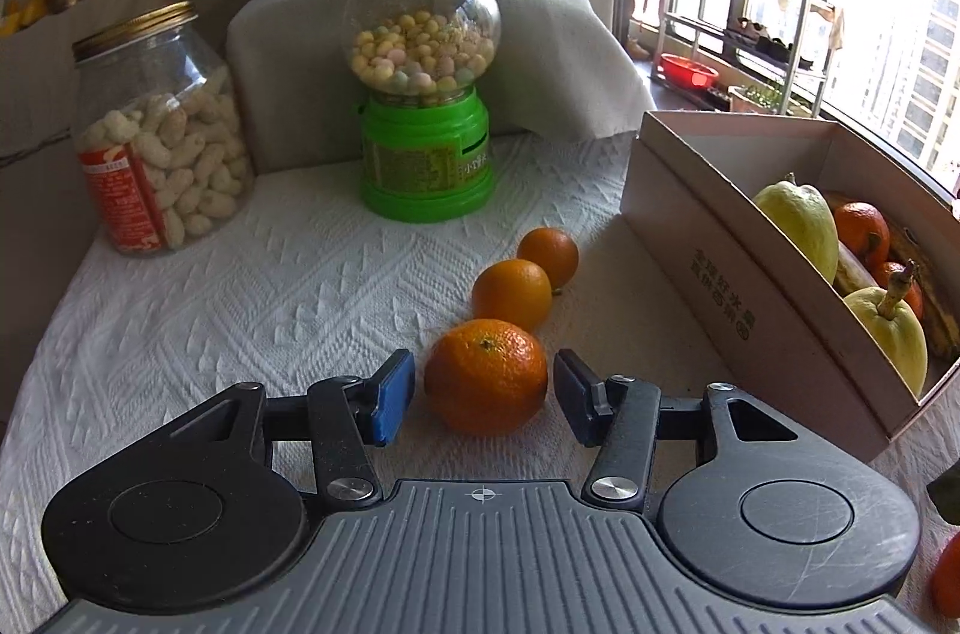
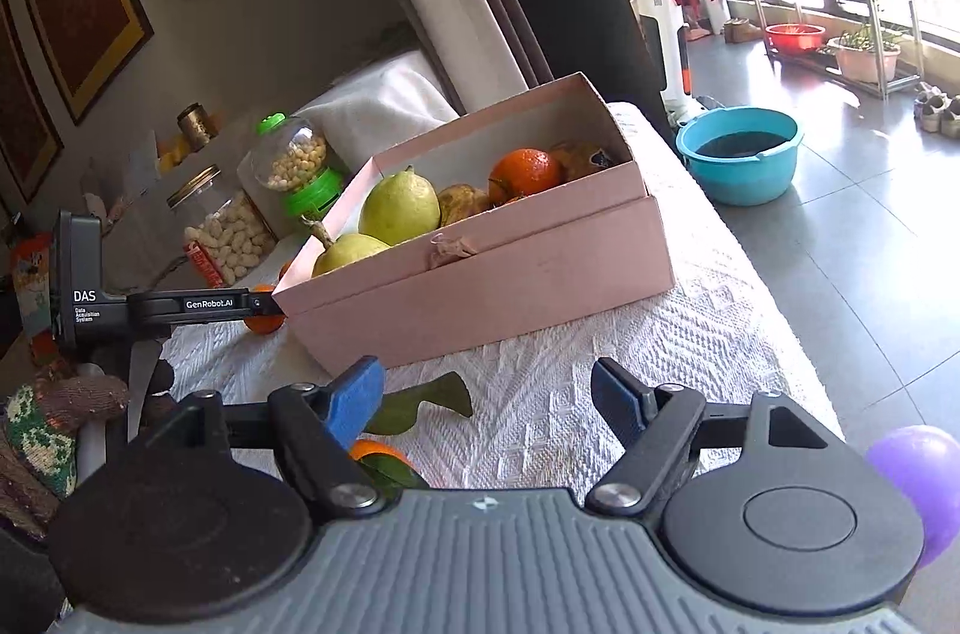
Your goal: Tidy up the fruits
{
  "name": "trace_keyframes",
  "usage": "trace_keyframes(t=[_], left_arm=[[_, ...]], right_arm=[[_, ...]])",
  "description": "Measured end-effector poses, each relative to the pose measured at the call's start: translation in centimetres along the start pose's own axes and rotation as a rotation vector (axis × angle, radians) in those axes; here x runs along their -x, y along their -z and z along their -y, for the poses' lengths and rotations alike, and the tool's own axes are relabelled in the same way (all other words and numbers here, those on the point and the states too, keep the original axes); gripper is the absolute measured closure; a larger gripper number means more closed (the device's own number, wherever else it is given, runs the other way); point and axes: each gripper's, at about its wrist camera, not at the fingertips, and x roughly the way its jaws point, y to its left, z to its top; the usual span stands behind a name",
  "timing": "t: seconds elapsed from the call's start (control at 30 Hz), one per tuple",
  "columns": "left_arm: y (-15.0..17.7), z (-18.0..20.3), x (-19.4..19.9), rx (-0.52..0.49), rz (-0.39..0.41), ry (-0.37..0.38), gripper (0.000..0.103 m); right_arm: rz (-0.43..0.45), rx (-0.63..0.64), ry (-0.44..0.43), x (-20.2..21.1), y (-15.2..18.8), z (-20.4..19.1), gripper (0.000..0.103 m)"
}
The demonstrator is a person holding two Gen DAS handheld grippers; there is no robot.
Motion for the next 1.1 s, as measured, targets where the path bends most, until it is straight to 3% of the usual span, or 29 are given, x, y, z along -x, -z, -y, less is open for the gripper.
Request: trace_keyframes(t=[0.07, 0.37, 0.57, 0.7, 0.87, 0.97, 1.03, 1.1], left_arm=[[0.3, 0.0, 0.1, 0.004, 0.002, 0.005, 0.054], [3.1, 2.6, 6.9, 0.001, 0.066, 0.175, 0.054], [5.7, 7.1, 9.5, -0.125, -0.008, 0.387, 0.054], [6.8, 9.6, 8.9, -0.22, -0.057, 0.438, 0.054], [5.2, 8.2, 9.6, -0.148, -0.014, 0.526, 0.053], [2.6, 5.9, 9.6, -0.086, 0.088, 0.428, 0.052], [0.7, 4.3, 8.0, -0.066, 0.143, 0.284, 0.052], [-0.8, 2.7, 5.4, -0.04, 0.138, 0.142, 0.055]], right_arm=[[-0.013, 0.002, -0.002, -0.3, 0.0, -0.1, 0.025], [-0.038, 0.001, 0.007, -0.6, 0.1, 0.0, 0.023], [-0.048, 0.011, 0.021, -0.7, 0.0, -0.2, 0.023], [-0.053, 0.005, 0.032, -0.3, 0.0, -0.1, 0.023], [-0.055, -0.039, 0.015, -0.3, 0.0, 0.8, 0.023], [-0.051, -0.04, 0.017, -0.3, 0.2, 0.8, 0.022], [-0.049, -0.032, 0.021, -0.3, 0.2, 0.7, 0.022], [-0.049, -0.03, 0.023, -0.3, 0.3, 0.6, 0.022]])
